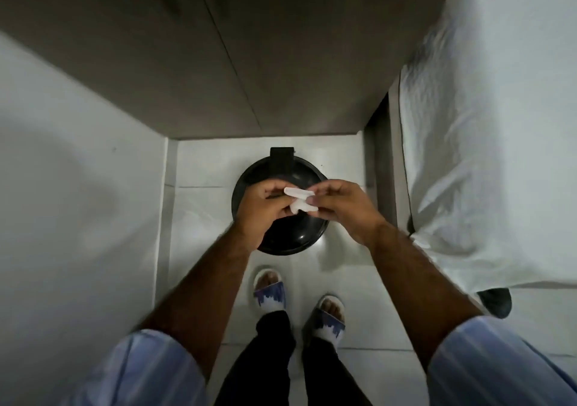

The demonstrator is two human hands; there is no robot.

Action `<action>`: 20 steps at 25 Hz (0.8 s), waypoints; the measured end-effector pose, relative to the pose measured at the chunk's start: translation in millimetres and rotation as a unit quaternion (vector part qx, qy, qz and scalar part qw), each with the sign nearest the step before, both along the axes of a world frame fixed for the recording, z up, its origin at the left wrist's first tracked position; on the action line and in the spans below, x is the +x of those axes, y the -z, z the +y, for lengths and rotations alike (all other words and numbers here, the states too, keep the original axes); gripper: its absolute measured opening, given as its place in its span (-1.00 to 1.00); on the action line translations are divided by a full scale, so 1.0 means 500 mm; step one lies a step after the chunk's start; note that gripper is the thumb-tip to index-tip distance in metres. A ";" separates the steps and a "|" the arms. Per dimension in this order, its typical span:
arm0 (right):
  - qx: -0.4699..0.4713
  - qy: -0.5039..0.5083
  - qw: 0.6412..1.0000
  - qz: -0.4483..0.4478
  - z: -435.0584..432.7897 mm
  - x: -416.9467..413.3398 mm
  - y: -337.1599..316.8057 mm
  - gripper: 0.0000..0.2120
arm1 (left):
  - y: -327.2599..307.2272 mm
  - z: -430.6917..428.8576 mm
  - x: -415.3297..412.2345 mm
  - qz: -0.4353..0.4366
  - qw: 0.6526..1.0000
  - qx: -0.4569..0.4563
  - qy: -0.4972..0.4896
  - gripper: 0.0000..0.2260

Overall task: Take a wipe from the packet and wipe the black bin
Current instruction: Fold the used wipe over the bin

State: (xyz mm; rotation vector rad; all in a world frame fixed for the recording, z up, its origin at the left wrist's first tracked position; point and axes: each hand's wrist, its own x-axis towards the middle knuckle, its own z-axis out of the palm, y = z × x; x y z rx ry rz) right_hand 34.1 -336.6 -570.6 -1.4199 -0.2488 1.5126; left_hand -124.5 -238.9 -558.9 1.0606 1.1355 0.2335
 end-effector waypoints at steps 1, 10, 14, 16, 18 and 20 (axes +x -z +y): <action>-0.008 -0.005 1.000 0.008 -0.004 -0.003 -0.010 -0.84 | -0.008 -0.009 -0.010 0.000 1.000 -0.007 -0.004 -0.81; -0.007 0.005 0.999 0.049 0.000 -0.026 -0.028 -0.86 | -0.013 -0.040 -0.057 0.096 0.962 0.220 0.128 -0.70; -0.022 -0.031 0.998 0.055 -0.022 -0.023 -0.036 -0.86 | -0.018 -0.062 -0.063 0.120 0.929 0.321 0.143 -0.79; -0.027 -0.063 0.996 0.053 -0.035 -0.015 -0.045 -0.84 | -0.019 -0.074 -0.074 0.132 0.928 0.321 0.135 -0.80; -0.037 -0.092 0.992 0.075 -0.050 -0.006 -0.053 -0.79 | -0.021 -0.091 -0.090 0.130 0.941 0.292 0.110 -0.80; -0.053 -0.118 0.988 0.089 -0.069 0.003 -0.053 -0.76 | -0.023 -0.107 -0.118 0.123 0.964 0.230 0.053 -0.81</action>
